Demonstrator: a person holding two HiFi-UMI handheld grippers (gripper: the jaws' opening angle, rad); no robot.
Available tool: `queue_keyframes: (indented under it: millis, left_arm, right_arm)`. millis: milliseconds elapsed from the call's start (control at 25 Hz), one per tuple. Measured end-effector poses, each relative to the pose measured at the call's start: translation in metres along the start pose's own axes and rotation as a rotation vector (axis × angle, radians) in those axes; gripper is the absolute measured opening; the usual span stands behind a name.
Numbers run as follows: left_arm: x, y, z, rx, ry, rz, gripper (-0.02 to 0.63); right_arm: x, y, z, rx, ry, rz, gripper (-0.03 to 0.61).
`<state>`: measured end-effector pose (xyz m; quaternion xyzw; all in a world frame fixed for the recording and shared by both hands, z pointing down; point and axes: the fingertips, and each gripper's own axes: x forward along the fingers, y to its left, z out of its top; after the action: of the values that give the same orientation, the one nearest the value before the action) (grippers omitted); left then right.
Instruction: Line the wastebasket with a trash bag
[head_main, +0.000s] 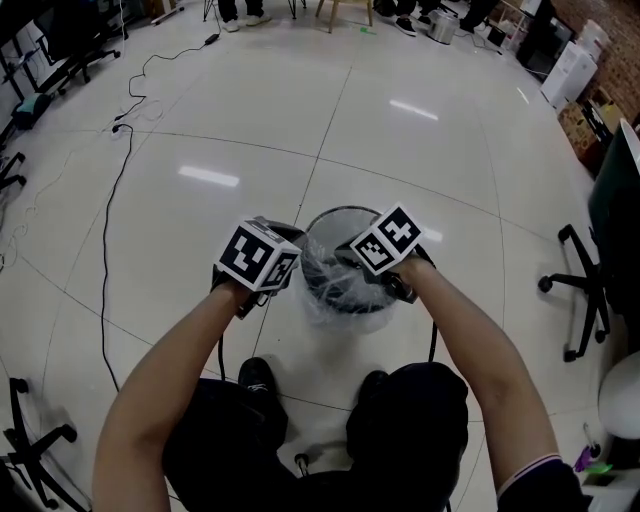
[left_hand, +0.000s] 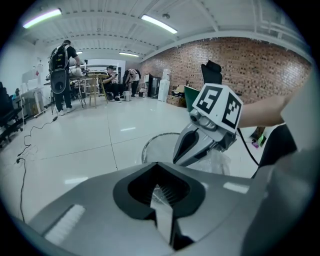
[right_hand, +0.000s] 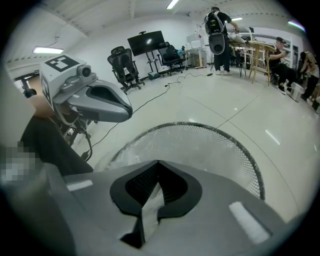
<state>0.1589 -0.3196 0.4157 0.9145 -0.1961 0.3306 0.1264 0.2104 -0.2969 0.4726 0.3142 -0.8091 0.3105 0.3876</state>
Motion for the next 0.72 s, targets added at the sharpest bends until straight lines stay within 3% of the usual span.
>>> queue_keyframes:
  millis: [440, 720]
  left_arm:
    - [0.001, 0.013, -0.007, -0.016, -0.009, -0.015, 0.012]
    - [-0.001, 0.022, -0.014, -0.046, 0.0, 0.017, 0.012]
  right_arm:
    - [0.052, -0.013, -0.005, 0.04, 0.035, 0.014, 0.002]
    - [0.076, -0.02, -0.016, 0.078, 0.041, 0.003, 0.002]
